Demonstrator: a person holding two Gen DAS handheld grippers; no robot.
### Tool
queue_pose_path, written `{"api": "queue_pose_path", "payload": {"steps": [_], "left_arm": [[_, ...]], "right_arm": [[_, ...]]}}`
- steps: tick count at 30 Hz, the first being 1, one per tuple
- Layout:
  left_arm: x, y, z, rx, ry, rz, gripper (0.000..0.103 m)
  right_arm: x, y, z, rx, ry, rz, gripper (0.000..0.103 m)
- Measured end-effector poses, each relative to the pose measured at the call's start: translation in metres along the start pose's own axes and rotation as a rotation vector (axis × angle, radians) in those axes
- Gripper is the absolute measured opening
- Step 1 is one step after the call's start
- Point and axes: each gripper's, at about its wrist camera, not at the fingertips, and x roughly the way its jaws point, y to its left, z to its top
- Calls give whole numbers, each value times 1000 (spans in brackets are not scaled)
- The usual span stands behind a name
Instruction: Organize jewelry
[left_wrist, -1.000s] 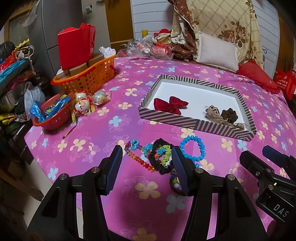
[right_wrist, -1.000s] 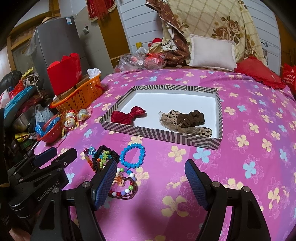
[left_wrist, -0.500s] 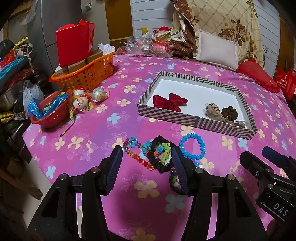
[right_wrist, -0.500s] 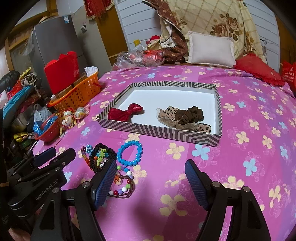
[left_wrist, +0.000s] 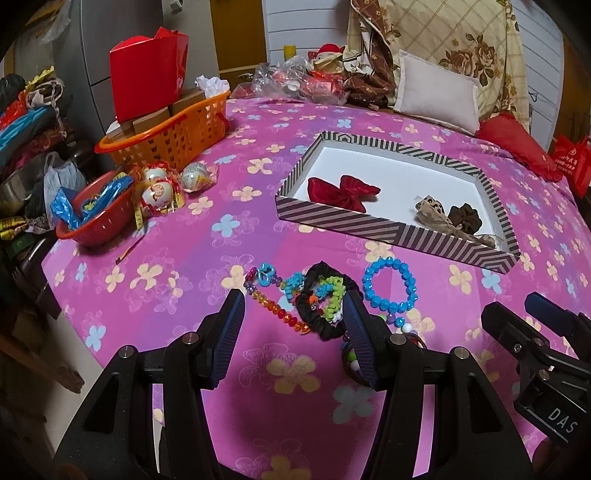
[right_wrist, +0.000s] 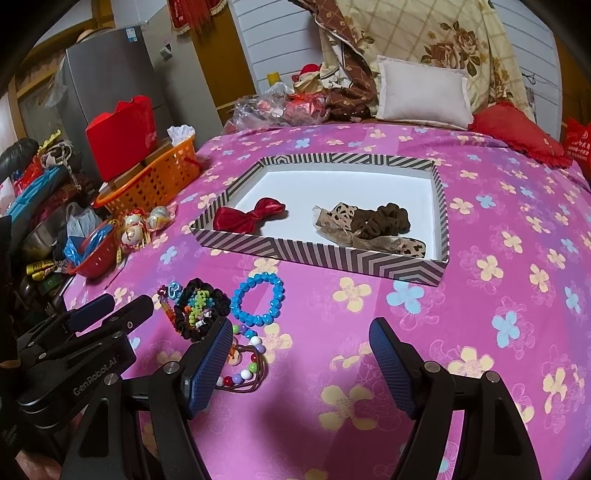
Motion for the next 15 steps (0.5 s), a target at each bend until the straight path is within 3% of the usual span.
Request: {"api": "queue_pose_path", "payload": {"steps": [15], "left_arm": [[14,18,-1,-20,43,-10,55]], "right_arm": [[11,-1,-3,-8,35,13,74]]}}
